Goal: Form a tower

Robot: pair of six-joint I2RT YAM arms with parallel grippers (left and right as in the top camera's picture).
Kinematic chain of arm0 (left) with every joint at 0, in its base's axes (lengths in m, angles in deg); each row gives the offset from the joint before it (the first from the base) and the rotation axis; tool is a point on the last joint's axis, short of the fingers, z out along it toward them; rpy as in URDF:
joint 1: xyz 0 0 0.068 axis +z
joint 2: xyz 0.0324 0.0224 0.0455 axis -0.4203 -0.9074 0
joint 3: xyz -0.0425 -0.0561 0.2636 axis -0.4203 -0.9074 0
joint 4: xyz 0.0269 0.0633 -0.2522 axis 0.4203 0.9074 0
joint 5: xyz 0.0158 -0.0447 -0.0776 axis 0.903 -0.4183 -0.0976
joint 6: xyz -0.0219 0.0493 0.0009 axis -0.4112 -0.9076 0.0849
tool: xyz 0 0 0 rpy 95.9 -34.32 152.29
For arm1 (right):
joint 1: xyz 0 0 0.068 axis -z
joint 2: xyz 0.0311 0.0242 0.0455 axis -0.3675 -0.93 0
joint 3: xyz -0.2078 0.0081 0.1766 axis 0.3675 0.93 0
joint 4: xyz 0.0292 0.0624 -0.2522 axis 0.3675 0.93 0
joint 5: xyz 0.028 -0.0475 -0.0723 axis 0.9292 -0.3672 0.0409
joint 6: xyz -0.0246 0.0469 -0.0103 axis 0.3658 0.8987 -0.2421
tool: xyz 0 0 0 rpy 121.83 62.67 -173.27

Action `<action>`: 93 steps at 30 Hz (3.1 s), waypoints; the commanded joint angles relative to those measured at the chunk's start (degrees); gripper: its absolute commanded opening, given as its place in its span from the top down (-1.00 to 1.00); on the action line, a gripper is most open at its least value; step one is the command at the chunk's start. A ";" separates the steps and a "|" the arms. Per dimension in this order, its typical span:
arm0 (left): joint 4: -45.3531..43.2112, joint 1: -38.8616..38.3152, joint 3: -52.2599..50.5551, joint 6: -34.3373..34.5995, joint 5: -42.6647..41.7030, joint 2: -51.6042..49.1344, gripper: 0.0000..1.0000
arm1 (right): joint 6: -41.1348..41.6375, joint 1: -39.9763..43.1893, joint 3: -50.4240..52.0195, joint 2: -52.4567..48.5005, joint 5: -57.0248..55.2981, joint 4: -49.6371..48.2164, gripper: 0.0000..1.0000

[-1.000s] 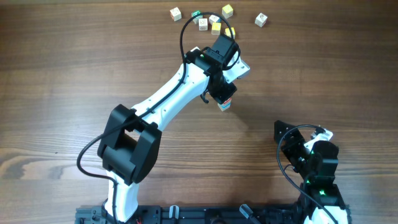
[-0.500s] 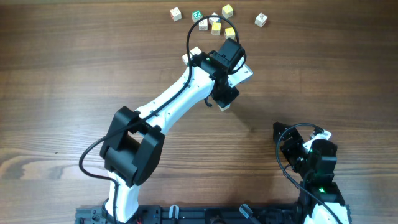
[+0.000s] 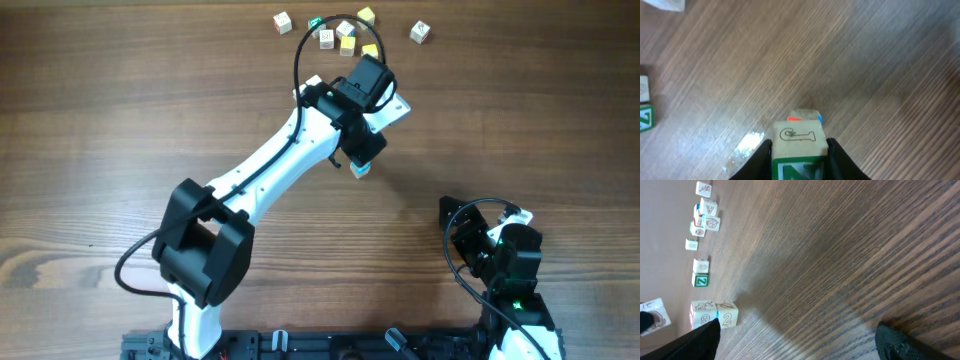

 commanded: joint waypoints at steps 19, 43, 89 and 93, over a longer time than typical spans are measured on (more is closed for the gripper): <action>0.26 0.17 0.28 -2.62 0.76 -1.03 0.22 | -0.17 -0.22 0.17 -1.03 -1.86 0.94 -1.00; 0.35 46.34 3.54 23.56 -15.85 15.52 -1.00 | -34.53 -22.56 -68.52 -44.96 -4.92 49.51 -0.99; 4.07 59.28 2.36 29.86 -14.34 15.17 -1.00 | -43.65 -38.66 -91.65 -59.17 -15.43 62.53 0.55; 4.07 59.28 2.36 29.86 -14.34 15.17 -1.00 | -43.71 -38.64 -86.84 -60.13 -20.20 59.95 0.46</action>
